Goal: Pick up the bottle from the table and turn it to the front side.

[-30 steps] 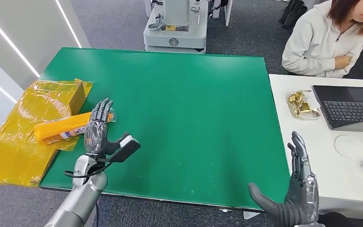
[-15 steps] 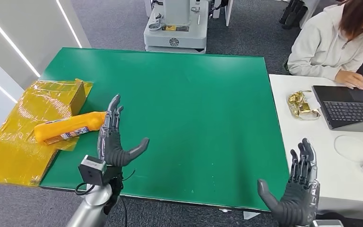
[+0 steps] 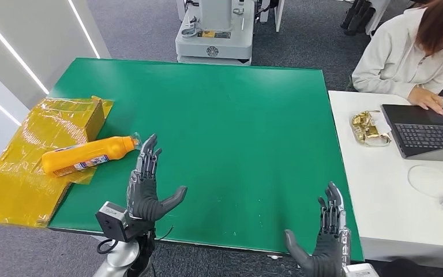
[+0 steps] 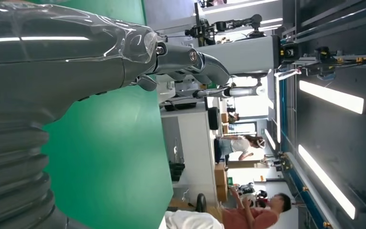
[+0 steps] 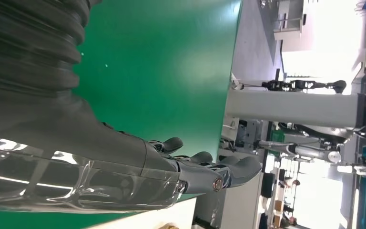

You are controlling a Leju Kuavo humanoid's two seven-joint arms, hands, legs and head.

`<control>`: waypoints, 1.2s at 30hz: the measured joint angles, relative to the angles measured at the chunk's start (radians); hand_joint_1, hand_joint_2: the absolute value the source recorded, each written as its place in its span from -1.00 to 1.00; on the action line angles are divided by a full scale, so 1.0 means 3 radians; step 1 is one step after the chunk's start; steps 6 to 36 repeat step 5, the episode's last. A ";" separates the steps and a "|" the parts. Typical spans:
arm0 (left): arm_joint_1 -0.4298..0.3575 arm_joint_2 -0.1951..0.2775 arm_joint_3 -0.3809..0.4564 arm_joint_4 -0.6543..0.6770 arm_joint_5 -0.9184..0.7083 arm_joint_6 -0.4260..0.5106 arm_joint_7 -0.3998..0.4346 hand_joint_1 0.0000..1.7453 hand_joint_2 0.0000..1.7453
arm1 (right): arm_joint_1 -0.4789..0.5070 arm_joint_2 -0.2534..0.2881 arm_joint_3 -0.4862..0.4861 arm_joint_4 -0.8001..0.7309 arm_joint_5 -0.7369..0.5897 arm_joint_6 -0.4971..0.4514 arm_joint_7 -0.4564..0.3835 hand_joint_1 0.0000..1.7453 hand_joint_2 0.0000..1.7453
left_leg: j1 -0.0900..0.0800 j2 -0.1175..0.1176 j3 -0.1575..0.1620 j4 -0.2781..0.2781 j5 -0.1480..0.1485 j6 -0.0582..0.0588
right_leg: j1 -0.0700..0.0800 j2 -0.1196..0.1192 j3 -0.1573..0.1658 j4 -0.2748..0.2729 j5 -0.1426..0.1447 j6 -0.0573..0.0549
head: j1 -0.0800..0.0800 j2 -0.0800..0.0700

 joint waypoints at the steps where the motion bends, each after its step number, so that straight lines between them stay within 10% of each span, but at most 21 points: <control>1: 0.0002 0.0000 -0.0013 0.0000 -0.0008 0.0003 0.0010 -1.00 1.00 | -0.0003 0.0018 0.0001 0.0004 0.0030 0.0026 0.0017 -1.00 1.00 | 0.0000 0.0000 0.0000 0.0000 0.0000 0.0000 | 0.0000 0.0000 0.0000 0.0000 0.0000 0.0000 | 0.0000 0.0000; 36: 0.0006 -0.0002 -0.0059 -0.0001 -0.0033 0.0005 0.0040 -1.00 1.00 | -0.0009 0.0085 0.0000 0.0016 0.0143 0.0097 0.0060 -1.00 1.00 | 0.0000 0.0000 0.0000 0.0000 0.0000 0.0000 | 0.0000 0.0000 0.0000 0.0000 0.0000 0.0000 | 0.0000 0.0000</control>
